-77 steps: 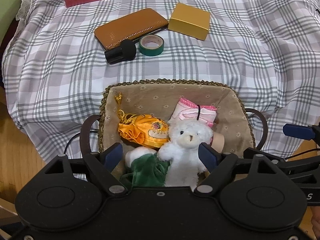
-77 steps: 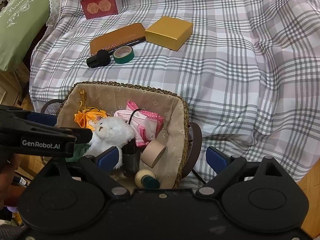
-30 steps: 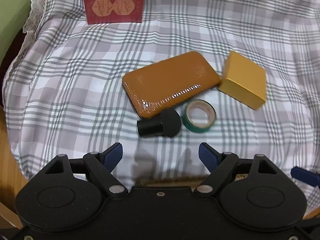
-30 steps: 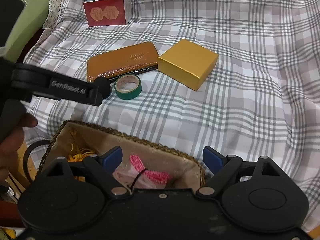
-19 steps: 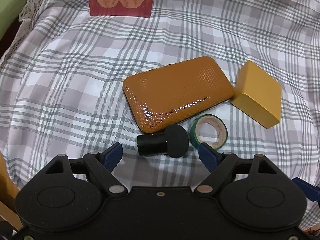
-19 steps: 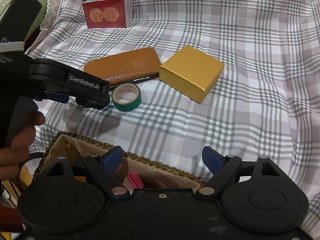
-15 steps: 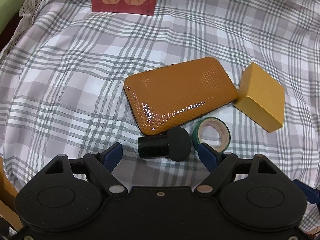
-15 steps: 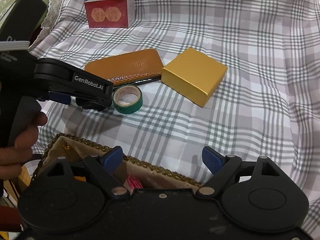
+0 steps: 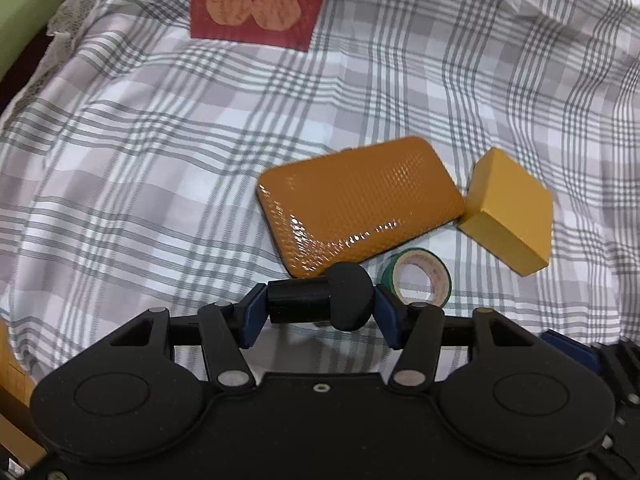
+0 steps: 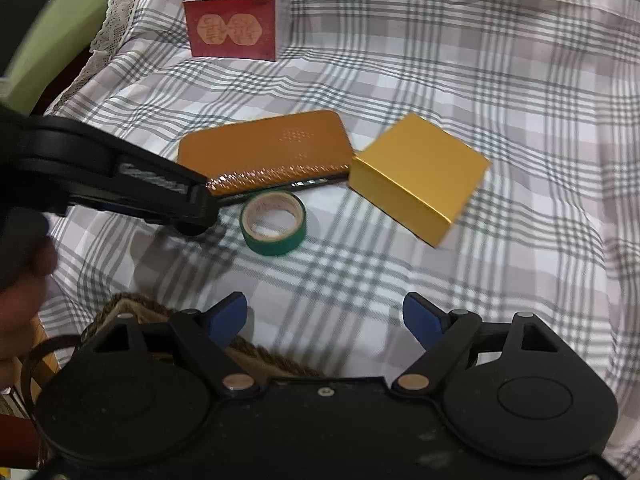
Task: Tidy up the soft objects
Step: 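Grasp the black sponge-tipped brush with the left gripper while the right gripper grasps the green tape roll, then carry the black brush and green tape roll over the basket with both grippers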
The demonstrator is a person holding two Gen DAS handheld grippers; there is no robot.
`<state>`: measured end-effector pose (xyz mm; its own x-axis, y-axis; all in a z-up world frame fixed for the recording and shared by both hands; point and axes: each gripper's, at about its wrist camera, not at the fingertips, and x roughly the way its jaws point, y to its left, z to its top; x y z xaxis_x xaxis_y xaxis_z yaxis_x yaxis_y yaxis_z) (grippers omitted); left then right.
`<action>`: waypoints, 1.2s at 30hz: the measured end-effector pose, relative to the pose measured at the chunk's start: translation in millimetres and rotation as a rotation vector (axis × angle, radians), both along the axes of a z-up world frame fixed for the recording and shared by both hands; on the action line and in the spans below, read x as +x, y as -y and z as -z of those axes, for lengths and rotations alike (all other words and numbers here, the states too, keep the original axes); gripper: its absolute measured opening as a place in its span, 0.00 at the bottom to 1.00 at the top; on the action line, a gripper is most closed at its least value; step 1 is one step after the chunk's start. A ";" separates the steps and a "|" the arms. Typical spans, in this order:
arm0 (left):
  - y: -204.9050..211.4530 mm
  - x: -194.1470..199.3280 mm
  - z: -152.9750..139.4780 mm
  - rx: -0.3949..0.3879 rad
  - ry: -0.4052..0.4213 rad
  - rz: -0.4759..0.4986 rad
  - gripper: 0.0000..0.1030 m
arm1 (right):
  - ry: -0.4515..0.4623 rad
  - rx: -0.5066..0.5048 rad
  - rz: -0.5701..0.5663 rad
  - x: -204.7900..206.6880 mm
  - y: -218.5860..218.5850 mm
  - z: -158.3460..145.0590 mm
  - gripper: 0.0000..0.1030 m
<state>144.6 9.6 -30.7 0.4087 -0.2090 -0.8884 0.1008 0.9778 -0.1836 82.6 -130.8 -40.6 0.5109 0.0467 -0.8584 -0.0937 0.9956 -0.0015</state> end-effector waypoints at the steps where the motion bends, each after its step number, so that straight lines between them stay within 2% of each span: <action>1: -3.3 0.3 -2.8 0.000 0.007 -0.005 0.52 | 0.002 0.002 -0.003 3.1 -1.5 1.5 0.82; 7: -22.1 -1.4 -15.0 0.011 0.047 -0.042 0.53 | 0.014 0.013 -0.028 27.1 -15.8 10.1 0.82; 14: -31.5 -6.4 -15.3 0.025 0.033 -0.058 0.53 | 0.040 -0.001 -0.057 51.5 -37.6 21.5 0.78; 17: -34.5 -10.7 -16.5 0.030 0.028 -0.062 0.53 | 0.031 -0.010 -0.060 57.5 -42.9 27.3 0.69; 19: -35.3 -14.0 -17.6 0.035 0.026 -0.063 0.53 | 0.021 -0.012 -0.062 60.4 -44.5 31.4 0.53; 22: -34.7 -18.1 -19.5 0.044 0.024 -0.059 0.53 | 0.033 -0.019 -0.058 60.1 -45.0 31.4 0.44; 28: -29.1 -27.9 -25.1 0.060 0.026 -0.043 0.53 | 0.029 -0.013 -0.025 51.4 -31.3 23.3 0.44; 36: -8.8 -46.2 -35.1 0.062 0.030 0.019 0.53 | 0.043 0.013 0.059 13.6 9.6 -0.5 0.44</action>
<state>98.4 18.4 4.4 0.4317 -0.1622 -0.8873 0.1240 0.9850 -0.1197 96.2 -140.4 -40.0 0.5497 0.0263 -0.8349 -0.0345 0.9994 0.0088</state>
